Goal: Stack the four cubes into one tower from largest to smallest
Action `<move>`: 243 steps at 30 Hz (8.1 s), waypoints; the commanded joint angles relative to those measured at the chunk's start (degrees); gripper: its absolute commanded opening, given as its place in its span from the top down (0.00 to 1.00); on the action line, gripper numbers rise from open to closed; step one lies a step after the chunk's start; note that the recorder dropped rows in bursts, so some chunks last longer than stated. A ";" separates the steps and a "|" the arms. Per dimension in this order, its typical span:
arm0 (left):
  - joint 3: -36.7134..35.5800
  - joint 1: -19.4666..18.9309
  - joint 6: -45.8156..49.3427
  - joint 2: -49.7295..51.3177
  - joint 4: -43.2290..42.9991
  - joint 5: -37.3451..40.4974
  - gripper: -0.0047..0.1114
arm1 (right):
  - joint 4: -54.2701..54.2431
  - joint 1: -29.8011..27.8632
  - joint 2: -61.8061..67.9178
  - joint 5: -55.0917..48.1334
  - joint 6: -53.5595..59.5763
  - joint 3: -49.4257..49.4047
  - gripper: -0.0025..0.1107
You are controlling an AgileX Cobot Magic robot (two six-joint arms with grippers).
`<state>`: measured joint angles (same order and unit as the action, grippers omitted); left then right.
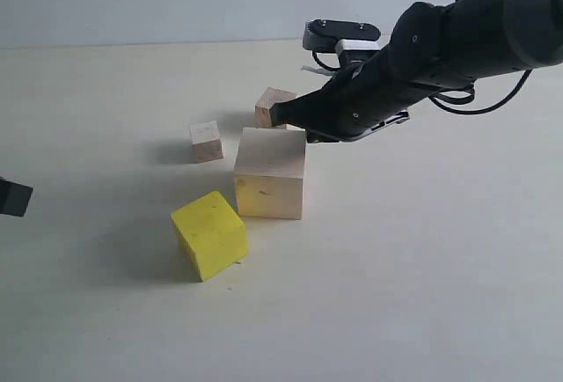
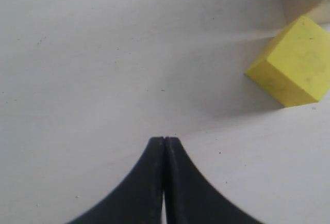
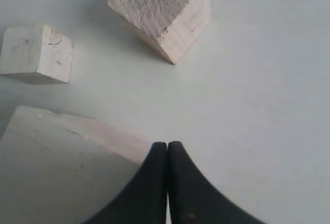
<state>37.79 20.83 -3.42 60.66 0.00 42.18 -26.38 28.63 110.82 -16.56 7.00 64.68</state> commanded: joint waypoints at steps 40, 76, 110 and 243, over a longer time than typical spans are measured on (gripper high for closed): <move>-0.23 0.32 0.01 0.10 0.60 -0.48 0.96 | 2.27 0.05 -0.01 -3.90 -1.57 0.40 0.98; -0.23 0.32 0.01 0.10 0.60 -0.71 0.96 | -3.19 0.05 -0.01 -0.74 3.28 0.40 0.98; -1.84 0.32 1.02 0.10 3.29 -4.01 0.96 | 5.88 -3.65 -40.17 0.28 -1.74 -19.26 0.98; 55.69 6.43 81.39 51.33 34.05 18.80 0.96 | 12.92 -3.65 -73.97 -36.63 -2.47 -21.36 0.98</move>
<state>93.18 27.87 76.12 112.10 31.16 59.91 -13.29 25.17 36.90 -53.92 4.50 43.61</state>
